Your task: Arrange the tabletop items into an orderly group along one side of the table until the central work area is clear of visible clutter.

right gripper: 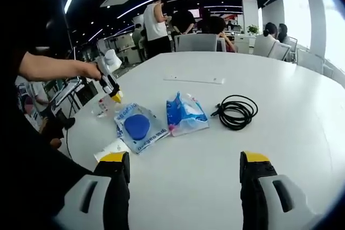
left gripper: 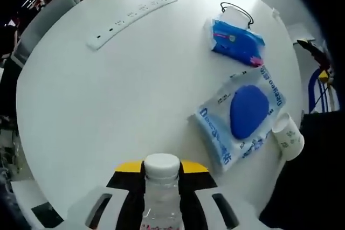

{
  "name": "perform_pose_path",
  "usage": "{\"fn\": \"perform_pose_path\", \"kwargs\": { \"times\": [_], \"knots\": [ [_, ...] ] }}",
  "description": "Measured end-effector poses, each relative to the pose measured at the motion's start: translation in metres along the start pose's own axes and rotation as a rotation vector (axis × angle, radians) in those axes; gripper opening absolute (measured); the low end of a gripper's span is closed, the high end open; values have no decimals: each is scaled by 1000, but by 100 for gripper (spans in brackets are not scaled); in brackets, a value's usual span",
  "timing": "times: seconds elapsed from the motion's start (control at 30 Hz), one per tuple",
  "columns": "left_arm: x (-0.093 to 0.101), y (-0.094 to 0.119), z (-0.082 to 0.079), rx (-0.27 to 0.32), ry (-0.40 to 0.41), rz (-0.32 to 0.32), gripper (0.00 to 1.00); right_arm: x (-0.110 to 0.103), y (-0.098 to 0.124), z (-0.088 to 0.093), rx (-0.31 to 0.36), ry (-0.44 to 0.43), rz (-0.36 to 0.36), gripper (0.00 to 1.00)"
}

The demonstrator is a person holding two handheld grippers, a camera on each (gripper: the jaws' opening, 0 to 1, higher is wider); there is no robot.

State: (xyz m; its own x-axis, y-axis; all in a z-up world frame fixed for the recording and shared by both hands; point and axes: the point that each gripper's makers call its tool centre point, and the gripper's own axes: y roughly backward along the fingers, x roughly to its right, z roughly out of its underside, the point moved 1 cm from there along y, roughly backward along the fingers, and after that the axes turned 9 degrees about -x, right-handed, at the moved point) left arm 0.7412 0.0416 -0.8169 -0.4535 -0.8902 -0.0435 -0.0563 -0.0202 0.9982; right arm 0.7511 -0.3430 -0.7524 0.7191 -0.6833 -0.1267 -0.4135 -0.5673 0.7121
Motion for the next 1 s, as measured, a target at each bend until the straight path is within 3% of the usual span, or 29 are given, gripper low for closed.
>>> {"fn": "perform_pose_path", "kwargs": {
  "times": [0.57,0.8,0.9,1.0],
  "knots": [
    [-15,43,23,91,108,-38,19,-17,1,7,-8,34,-63,78],
    [-23,61,41,140,189,-64,20,-22,-1,8,-20,60,-88,78],
    [-27,69,51,167,236,-75,20,-26,-1,7,-27,114,-97,80],
    [-27,74,59,184,263,-82,20,-28,-1,0,-1,119,-105,84]
  ]
}}
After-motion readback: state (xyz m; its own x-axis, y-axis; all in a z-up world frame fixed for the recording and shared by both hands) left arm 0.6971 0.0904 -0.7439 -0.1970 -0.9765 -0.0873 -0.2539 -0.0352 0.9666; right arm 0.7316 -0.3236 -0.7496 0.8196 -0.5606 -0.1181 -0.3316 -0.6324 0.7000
